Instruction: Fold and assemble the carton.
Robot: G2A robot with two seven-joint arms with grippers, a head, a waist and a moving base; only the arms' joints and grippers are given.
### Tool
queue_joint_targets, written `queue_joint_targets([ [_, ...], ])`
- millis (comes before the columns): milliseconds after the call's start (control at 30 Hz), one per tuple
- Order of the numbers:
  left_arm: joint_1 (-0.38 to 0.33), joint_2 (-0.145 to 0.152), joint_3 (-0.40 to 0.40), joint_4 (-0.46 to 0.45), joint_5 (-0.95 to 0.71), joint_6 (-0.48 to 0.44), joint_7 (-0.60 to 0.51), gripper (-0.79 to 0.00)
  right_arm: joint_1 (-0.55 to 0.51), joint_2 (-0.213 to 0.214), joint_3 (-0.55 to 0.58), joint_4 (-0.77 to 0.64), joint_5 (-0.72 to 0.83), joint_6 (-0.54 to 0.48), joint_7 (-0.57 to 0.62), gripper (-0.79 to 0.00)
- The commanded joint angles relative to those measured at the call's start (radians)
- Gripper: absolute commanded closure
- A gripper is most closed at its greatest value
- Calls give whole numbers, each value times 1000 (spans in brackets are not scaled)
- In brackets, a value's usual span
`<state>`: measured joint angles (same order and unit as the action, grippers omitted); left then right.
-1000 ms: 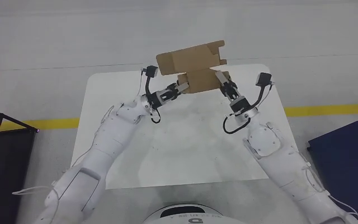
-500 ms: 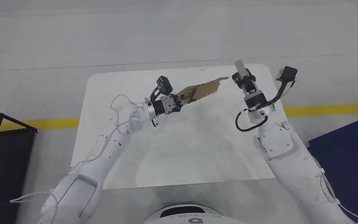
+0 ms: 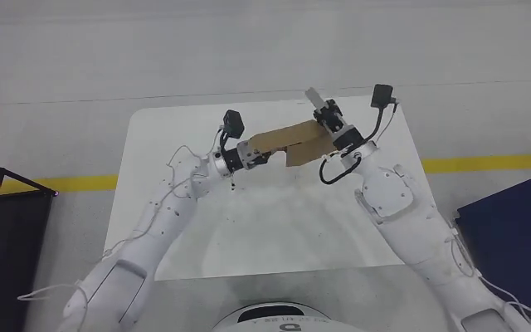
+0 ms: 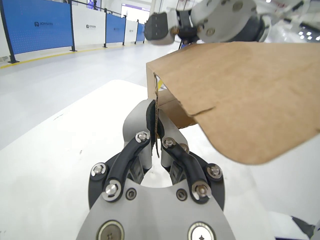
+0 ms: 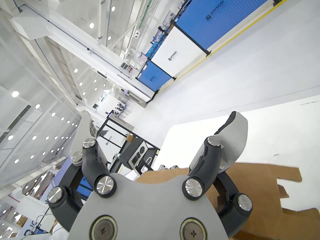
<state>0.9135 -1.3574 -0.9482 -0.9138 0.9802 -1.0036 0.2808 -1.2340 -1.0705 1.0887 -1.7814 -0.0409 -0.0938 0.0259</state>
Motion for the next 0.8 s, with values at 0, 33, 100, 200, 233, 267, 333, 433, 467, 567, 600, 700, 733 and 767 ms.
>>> queue_joint_targets([
  [0,-13,-6,6,23,-69,-9,-29,0,-3,0,3,-8,8,0,45,-785],
  [33,-19,-9,10,28,-99,-9,-42,0,-5,1,7,-14,10,0,68,-785],
  [100,-30,-12,15,41,-141,-9,-68,0,-12,2,16,-26,11,-3,108,-785],
  [200,-42,-13,14,54,-193,-9,-87,0,-30,3,45,-49,23,-13,121,-785],
  [233,-43,-12,14,55,-211,-9,-90,0,-39,4,61,-59,38,-23,120,-785],
  [267,-44,-10,14,55,-232,-9,-93,0,-50,5,79,-67,52,-33,119,-785],
  [333,-41,-5,16,50,-284,-9,-98,0,-77,9,121,-82,91,-60,124,-785],
  [433,-43,11,15,46,-343,-9,-116,0,-119,14,197,-90,157,-92,126,-785],
  [467,-43,17,13,42,-353,-9,-118,0,-133,16,221,-92,177,-101,130,-785],
  [567,-32,38,10,14,-365,-9,-108,0,-168,20,282,-92,229,-114,163,-785],
  [600,-27,45,11,2,-370,-9,-101,0,-176,22,295,-91,238,-107,184,-785],
  [700,-11,66,22,-35,-402,-9,-92,0,-182,27,316,-83,275,-104,294,-785],
  [733,-9,74,27,-42,-410,-9,-99,0,-179,29,319,-78,287,-131,360,-785],
  [767,-8,81,36,-51,-417,-9,-113,0,-176,32,325,-64,311,-173,430,-785],
])
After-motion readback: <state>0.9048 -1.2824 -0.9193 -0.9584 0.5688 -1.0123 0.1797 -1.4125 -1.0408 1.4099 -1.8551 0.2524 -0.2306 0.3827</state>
